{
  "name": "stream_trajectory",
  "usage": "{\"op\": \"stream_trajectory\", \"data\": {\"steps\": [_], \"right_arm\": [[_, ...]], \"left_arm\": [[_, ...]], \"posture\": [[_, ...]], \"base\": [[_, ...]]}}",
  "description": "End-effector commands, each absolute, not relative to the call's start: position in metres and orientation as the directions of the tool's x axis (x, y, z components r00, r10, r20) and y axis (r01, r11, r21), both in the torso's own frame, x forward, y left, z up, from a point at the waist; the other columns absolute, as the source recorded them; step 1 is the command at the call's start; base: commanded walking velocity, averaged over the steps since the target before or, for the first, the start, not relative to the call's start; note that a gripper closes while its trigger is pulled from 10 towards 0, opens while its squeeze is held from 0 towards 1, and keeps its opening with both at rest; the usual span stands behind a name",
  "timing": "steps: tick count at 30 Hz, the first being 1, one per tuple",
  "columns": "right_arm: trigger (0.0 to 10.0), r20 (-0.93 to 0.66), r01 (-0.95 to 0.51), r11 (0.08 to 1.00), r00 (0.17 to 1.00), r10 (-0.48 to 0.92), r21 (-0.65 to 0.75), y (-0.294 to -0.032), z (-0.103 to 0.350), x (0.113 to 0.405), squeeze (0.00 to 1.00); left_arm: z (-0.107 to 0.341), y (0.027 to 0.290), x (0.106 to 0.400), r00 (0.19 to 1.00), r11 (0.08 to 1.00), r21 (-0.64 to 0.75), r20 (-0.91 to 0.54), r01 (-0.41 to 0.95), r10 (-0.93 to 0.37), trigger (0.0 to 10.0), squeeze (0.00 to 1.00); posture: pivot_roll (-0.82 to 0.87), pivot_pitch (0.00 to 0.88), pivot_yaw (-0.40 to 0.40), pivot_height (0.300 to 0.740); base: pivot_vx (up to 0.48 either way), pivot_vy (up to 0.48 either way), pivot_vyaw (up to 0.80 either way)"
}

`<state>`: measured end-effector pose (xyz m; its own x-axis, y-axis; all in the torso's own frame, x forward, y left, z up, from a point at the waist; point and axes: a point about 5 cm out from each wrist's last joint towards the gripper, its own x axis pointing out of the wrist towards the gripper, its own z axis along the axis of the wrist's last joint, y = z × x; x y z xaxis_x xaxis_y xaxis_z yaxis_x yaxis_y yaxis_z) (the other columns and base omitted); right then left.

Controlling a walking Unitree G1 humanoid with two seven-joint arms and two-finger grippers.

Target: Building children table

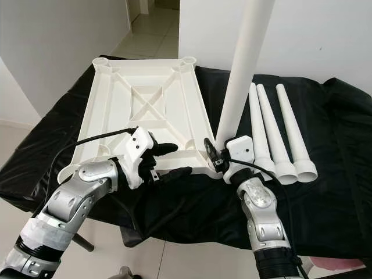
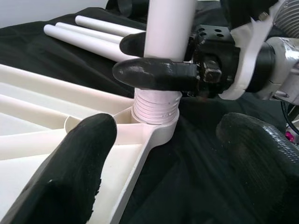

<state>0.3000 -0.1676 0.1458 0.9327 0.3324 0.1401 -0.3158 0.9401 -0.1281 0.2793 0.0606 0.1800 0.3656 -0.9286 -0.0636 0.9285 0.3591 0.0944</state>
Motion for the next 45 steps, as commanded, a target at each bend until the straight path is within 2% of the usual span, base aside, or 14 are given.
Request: {"op": "stream_trajectory", "data": {"steps": [1,12,17,22,30,37,41,45], "right_arm": [[10.0,-0.042,-0.308,0.950,0.951,0.306,-0.045,-0.172,0.109,0.296,0.00],[10.0,-0.058,-0.282,0.959,0.957,0.283,0.031,-0.171,0.103,0.298,0.00],[10.0,-0.055,-0.286,0.958,0.957,0.286,0.006,-0.170,0.102,0.298,0.00],[10.0,-0.001,-0.290,0.950,0.957,0.292,-0.115,-0.164,0.107,0.293,0.00],[10.0,0.052,-0.348,0.929,0.933,0.356,-0.127,-0.151,0.103,0.280,0.00],[10.0,0.065,-0.321,0.942,0.942,0.328,-0.103,-0.162,0.099,0.280,0.00],[10.0,0.008,-0.253,0.967,0.967,0.253,-0.019,-0.172,0.092,0.286,0.00],[10.0,-0.014,-0.247,0.969,0.969,0.247,-0.013,-0.174,0.090,0.288,0.00]], "left_arm": [[0.180,0.059,0.277,0.341,0.335,0.084,-0.068,0.938,-0.938,10.0,0.00],[0.181,0.061,0.276,0.356,0.350,0.082,-0.074,0.933,-0.931,10.0,0.00],[0.182,0.061,0.276,0.362,0.356,0.083,-0.076,0.931,-0.929,10.0,0.00],[0.182,0.063,0.277,0.370,0.364,0.088,-0.075,0.927,-0.926,10.0,0.00],[0.184,0.064,0.278,0.381,0.375,0.090,-0.073,0.923,-0.922,10.0,0.00],[0.185,0.065,0.280,0.385,0.378,0.092,-0.075,0.921,-0.920,10.0,0.00],[0.185,0.065,0.280,0.387,0.380,0.094,-0.075,0.920,-0.919,10.0,0.00],[0.185,0.065,0.280,0.387,0.380,0.094,-0.076,0.920,-0.919,10.0,0.00]], "posture": [[0.02,0.070,-0.009,0.740],[0.03,0.077,-0.013,0.740],[0.03,0.077,-0.013,0.740],[0.03,0.076,-0.013,0.740],[0.03,0.080,-0.010,0.740],[0.02,0.082,-0.007,0.740],[0.02,0.083,-0.006,0.740],[0.02,0.083,-0.007,0.740]], "base": [[0.000,0.000,0.00],[0.000,0.000,0.00],[0.000,0.000,0.00],[0.000,0.000,0.00],[0.000,0.000,0.00],[0.000,0.000,0.00],[0.000,0.000,0.00],[0.000,0.000,0.00]]}}
